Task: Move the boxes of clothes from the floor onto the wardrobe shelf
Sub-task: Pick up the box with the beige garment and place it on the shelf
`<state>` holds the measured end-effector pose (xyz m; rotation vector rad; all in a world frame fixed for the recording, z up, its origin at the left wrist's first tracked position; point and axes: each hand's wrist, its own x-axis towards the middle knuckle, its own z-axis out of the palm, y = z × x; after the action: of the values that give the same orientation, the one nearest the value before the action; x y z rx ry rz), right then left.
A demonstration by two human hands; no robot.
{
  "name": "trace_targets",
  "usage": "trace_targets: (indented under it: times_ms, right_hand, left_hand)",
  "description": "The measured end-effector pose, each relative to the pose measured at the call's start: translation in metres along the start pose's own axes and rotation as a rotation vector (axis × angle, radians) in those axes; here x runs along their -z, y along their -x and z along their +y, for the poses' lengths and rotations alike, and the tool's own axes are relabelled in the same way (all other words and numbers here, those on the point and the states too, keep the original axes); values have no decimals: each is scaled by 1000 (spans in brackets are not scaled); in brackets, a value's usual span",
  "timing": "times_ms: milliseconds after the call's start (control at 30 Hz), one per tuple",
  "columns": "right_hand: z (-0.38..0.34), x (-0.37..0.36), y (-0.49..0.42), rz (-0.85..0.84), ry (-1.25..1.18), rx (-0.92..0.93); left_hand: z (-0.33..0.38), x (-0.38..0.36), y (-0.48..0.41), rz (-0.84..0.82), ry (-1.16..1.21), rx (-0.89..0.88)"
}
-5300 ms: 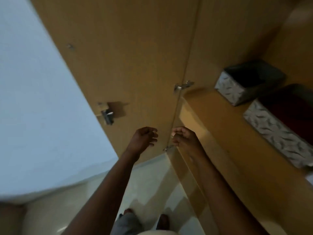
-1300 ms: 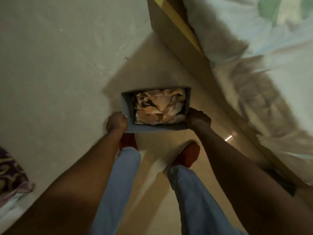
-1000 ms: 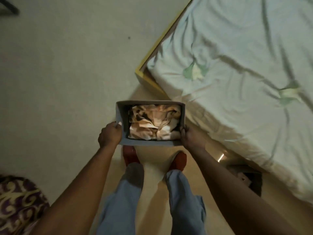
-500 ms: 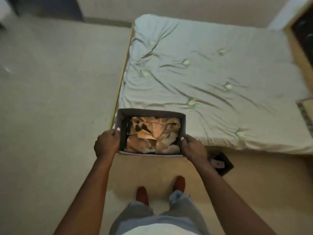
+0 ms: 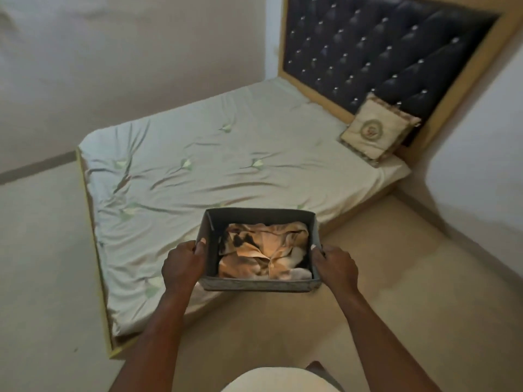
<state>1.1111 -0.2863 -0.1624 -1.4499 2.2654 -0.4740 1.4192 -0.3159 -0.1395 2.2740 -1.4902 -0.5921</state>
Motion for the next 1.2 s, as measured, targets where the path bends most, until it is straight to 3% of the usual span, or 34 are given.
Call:
trace_targets:
  times_ms: [167, 533, 800, 1200]
  right_hand:
    - [87, 57, -26, 99, -93, -190]
    - [260, 177, -71, 315, -54, -436]
    - [380, 249, -116, 430, -70, -731]
    - [530, 353, -119, 639, 0, -1152]
  left_hand:
    - [106, -53, 3, -85, -16, -146]
    - [335, -188, 41, -262, -62, -476]
    - [523, -315, 67, -448, -160, -717]
    - [778, -453, 186, -794, -217, -1224]
